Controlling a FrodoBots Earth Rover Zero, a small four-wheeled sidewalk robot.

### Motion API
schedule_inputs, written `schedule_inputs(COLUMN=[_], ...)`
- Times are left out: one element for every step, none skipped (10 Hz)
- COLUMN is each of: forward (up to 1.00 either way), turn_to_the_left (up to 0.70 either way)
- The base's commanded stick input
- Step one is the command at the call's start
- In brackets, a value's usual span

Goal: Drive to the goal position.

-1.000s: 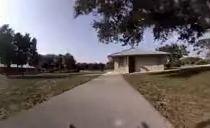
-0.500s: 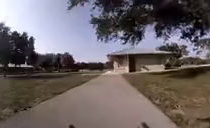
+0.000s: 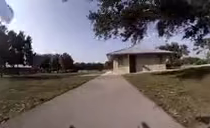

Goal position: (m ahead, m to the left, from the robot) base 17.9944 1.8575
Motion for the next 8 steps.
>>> schedule_inputs(forward=[1.0, 1.0, 1.0, 1.0, 1.0, 1.0, 1.0, 1.0], turn_to_the_left=[0.0, 0.0, 0.0, 0.0, 0.0, 0.0, 0.0, 0.0])
